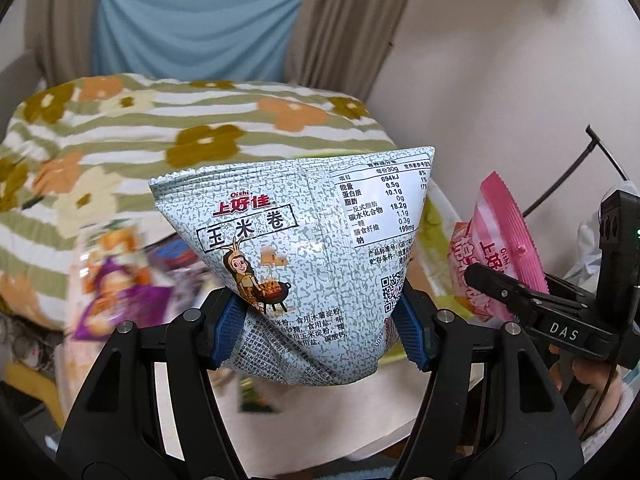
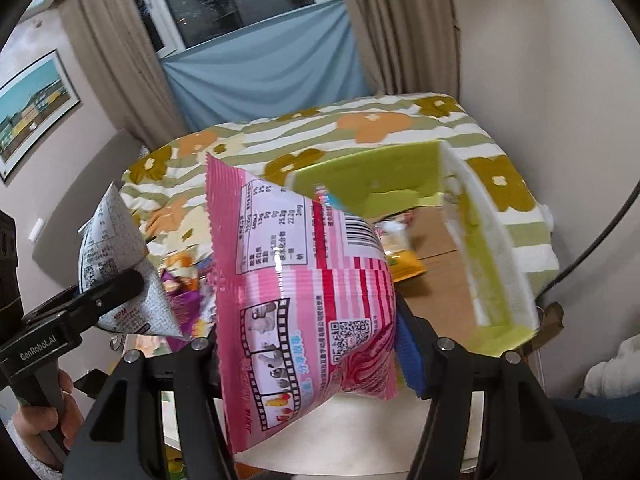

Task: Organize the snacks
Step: 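Drop the corn-roll bag into the yellow box with the left tool while the right tool drops the pink bag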

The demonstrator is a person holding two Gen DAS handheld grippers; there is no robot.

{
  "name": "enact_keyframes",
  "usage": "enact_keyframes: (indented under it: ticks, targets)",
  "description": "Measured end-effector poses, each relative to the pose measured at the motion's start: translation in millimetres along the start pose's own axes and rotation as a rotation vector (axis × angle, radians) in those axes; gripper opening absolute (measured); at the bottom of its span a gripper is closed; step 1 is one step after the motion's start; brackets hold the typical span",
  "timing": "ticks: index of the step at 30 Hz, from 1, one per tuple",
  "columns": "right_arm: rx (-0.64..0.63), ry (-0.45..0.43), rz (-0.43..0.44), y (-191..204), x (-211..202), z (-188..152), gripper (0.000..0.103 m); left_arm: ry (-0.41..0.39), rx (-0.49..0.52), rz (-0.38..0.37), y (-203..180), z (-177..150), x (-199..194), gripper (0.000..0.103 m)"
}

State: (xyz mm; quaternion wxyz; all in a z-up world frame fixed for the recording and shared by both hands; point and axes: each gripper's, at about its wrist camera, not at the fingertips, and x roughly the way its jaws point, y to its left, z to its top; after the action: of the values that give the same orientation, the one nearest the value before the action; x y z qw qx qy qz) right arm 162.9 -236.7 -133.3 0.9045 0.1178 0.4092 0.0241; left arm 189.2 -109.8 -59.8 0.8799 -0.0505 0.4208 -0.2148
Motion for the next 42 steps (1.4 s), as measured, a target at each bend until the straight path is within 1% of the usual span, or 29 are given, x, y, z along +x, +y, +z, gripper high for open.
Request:
enact_keyframes:
  ticks: [2, 5, 7, 11, 13, 15, 16, 17, 18, 19, 24, 29, 33, 40, 42]
  targets:
    - [0.024, 0.004, 0.005, -22, 1, 5, 0.059, 0.016, 0.014, -0.009, -20, 4, 20, 0.062]
    - [0.051, 0.011, 0.007, -52, 4, 9, 0.059, 0.055, 0.030, -0.007, -50, 7, 59, 0.062]
    - [0.061, 0.015, 0.007, -70, 6, 9, 0.059, 0.082, 0.035, 0.004, -63, 4, 80, 0.062]
    - [0.065, 0.035, 0.022, -98, 14, 13, 0.059, 0.130, 0.017, 0.020, -75, -4, 119, 0.062]
    - [0.069, 0.054, 0.035, -108, 21, 14, 0.059, 0.150, 0.026, 0.036, -82, -8, 131, 0.063]
    - [0.070, 0.071, 0.051, -117, 28, 13, 0.059, 0.179, 0.036, 0.058, -89, -16, 139, 0.068]
    - [0.065, 0.081, 0.058, -119, 30, 11, 0.059, 0.187, 0.034, 0.070, -92, -20, 141, 0.077]
    - [0.059, 0.086, 0.072, -121, 32, 11, 0.059, 0.183, 0.032, 0.080, -93, -23, 140, 0.092]
    - [0.054, 0.090, 0.086, -123, 33, 11, 0.059, 0.172, 0.028, 0.089, -94, -26, 138, 0.098]
    - [0.049, 0.093, 0.093, -123, 34, 11, 0.059, 0.161, 0.024, 0.095, -91, -28, 135, 0.103]
    - [0.031, 0.093, 0.141, -121, 35, 8, 0.059, 0.139, 0.026, 0.139, -88, -38, 118, 0.103]
    - [-0.002, 0.109, 0.171, -112, 37, 11, 0.060, 0.112, -0.008, 0.163, -83, -44, 101, 0.103]
    - [-0.057, 0.126, 0.148, -101, 42, 13, 0.060, 0.093, -0.017, 0.189, -82, -49, 88, 0.103]
    - [-0.047, 0.164, 0.127, -101, 59, 11, 0.061, 0.091, -0.049, 0.219, -77, -58, 78, 0.103]
    - [-0.041, 0.159, 0.116, -102, 60, 7, 0.065, 0.088, -0.051, 0.225, -77, -59, 76, 0.103]
